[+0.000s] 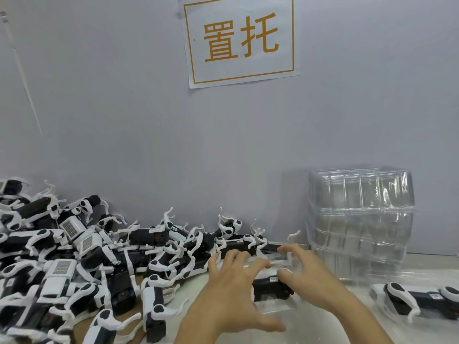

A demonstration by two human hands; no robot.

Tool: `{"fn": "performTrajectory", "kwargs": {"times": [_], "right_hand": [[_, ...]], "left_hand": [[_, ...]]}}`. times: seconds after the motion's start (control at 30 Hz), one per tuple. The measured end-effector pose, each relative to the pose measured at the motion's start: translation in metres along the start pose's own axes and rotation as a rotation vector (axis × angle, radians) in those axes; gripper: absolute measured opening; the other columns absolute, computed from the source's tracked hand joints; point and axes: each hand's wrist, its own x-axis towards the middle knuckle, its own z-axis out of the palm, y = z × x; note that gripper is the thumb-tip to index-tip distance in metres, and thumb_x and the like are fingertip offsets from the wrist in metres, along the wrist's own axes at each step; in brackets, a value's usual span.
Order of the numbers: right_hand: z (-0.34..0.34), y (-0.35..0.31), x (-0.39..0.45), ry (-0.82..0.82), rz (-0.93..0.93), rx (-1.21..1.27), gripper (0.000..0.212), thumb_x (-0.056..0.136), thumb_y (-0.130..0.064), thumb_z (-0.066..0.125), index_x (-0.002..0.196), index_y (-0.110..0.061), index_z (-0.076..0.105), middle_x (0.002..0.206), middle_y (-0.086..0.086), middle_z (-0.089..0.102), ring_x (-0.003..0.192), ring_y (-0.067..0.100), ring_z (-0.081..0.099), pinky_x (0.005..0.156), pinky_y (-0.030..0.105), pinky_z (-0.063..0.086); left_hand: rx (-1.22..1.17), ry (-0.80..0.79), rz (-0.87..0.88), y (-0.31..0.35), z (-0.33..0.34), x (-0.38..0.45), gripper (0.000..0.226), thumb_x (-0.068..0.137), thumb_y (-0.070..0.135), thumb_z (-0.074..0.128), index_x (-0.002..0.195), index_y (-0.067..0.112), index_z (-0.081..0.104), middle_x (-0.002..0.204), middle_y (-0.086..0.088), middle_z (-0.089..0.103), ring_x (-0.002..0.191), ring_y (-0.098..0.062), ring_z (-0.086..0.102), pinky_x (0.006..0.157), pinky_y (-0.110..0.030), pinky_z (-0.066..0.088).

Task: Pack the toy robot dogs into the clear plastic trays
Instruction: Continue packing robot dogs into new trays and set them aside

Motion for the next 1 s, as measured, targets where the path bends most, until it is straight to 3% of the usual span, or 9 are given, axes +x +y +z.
{"fn": "performTrajectory", "kwargs": {"times": [0.17, 0.3, 0.37, 0.5, 0.6, 0.7, 0.77, 0.9, 1.0], "right_hand": [[0.003, 0.003, -0.003, -0.097, 0.082, -0.089, 0.050, 0.077, -0.045, 0.060, 0.125, -0.040, 0.050, 0.133, -0.009, 0.049, 0.121, 0.009, 0.047, 0.097, 0.028, 0.041], [0.001, 0.004, -0.003, -0.138, 0.120, -0.140, 0.052, 0.079, -0.047, 0.060, 0.128, -0.039, 0.046, 0.135, -0.004, 0.046, 0.119, 0.012, 0.049, 0.091, 0.027, 0.041], [-0.002, 0.005, -0.003, -0.155, 0.130, -0.178, 0.053, 0.082, -0.046, 0.059, 0.132, -0.039, 0.043, 0.137, -0.003, 0.041, 0.120, 0.014, 0.046, 0.091, 0.027, 0.039], [-0.007, 0.000, -0.002, -0.047, 0.094, -0.128, 0.055, 0.087, -0.039, 0.057, 0.139, -0.038, 0.040, 0.137, -0.003, 0.034, 0.131, 0.020, 0.035, 0.105, 0.035, 0.036], [-0.009, -0.011, -0.002, 0.112, 0.010, -0.024, 0.044, 0.092, -0.038, 0.058, 0.134, -0.038, 0.046, 0.133, -0.006, 0.038, 0.125, 0.014, 0.039, 0.098, 0.029, 0.035], [-0.016, -0.019, -0.002, 0.255, -0.053, 0.099, 0.032, 0.093, -0.032, 0.060, 0.125, -0.038, 0.054, 0.125, -0.007, 0.048, 0.116, 0.011, 0.048, 0.094, 0.029, 0.038], [-0.023, -0.023, -0.003, 0.339, -0.079, 0.174, 0.027, 0.093, -0.026, 0.061, 0.117, -0.037, 0.059, 0.119, -0.006, 0.054, 0.111, 0.010, 0.053, 0.089, 0.029, 0.041], [-0.034, -0.031, -0.004, 0.384, -0.103, 0.293, 0.025, 0.092, -0.023, 0.061, 0.109, -0.041, 0.063, 0.112, -0.011, 0.059, 0.102, 0.006, 0.059, 0.078, 0.027, 0.047], [-0.038, -0.035, -0.005, 0.379, -0.111, 0.316, 0.023, 0.092, -0.021, 0.060, 0.102, -0.040, 0.066, 0.103, -0.013, 0.064, 0.095, 0.005, 0.064, 0.067, 0.021, 0.047]], "left_hand": [[-0.194, -0.212, -0.078, 0.001, -0.002, -0.004, 0.101, 0.057, 0.075, 0.075, 0.141, 0.060, 0.020, 0.147, 0.020, 0.024, 0.142, -0.001, 0.002, 0.120, -0.048, -0.004], [-0.328, -0.138, -0.152, 0.000, -0.008, -0.002, 0.088, 0.061, 0.086, 0.058, 0.139, 0.055, 0.032, 0.142, 0.027, 0.029, 0.141, -0.001, 0.015, 0.119, -0.042, 0.014], [-0.360, -0.049, -0.267, -0.005, -0.011, -0.002, 0.072, 0.075, 0.080, 0.053, 0.137, 0.047, 0.039, 0.139, 0.018, 0.036, 0.136, -0.007, 0.028, 0.114, -0.041, 0.028], [-0.364, 0.082, -0.572, -0.020, -0.011, -0.002, 0.050, 0.092, 0.058, 0.051, 0.122, 0.017, 0.050, 0.124, -0.001, 0.058, 0.096, -0.016, 0.059, 0.086, -0.031, 0.052], [-0.426, 0.057, -0.693, -0.023, -0.013, -0.004, 0.053, 0.092, 0.058, 0.049, 0.114, 0.010, 0.053, 0.111, -0.006, 0.064, 0.083, -0.022, 0.072, 0.082, -0.035, 0.060], [-0.527, 0.085, -0.686, -0.021, -0.015, -0.003, 0.042, 0.092, 0.053, 0.053, 0.100, 0.012, 0.053, 0.100, -0.005, 0.064, 0.059, -0.018, 0.070, 0.072, -0.034, 0.062], [-0.717, 0.079, -0.654, -0.019, -0.013, -0.001, 0.037, 0.093, 0.045, 0.058, 0.098, 0.009, 0.053, 0.096, -0.008, 0.064, 0.053, -0.018, 0.067, 0.066, -0.036, 0.063], [-1.011, -0.014, -0.478, -0.013, -0.010, 0.000, 0.025, 0.094, 0.036, 0.063, 0.104, 0.013, 0.064, 0.106, -0.010, 0.068, 0.078, -0.019, 0.074, 0.064, -0.034, 0.061], [-0.953, 0.026, -0.487, -0.015, -0.008, -0.002, 0.022, 0.095, 0.034, 0.060, 0.101, 0.015, 0.066, 0.105, -0.010, 0.069, 0.082, -0.019, 0.074, 0.067, -0.035, 0.063]]}}
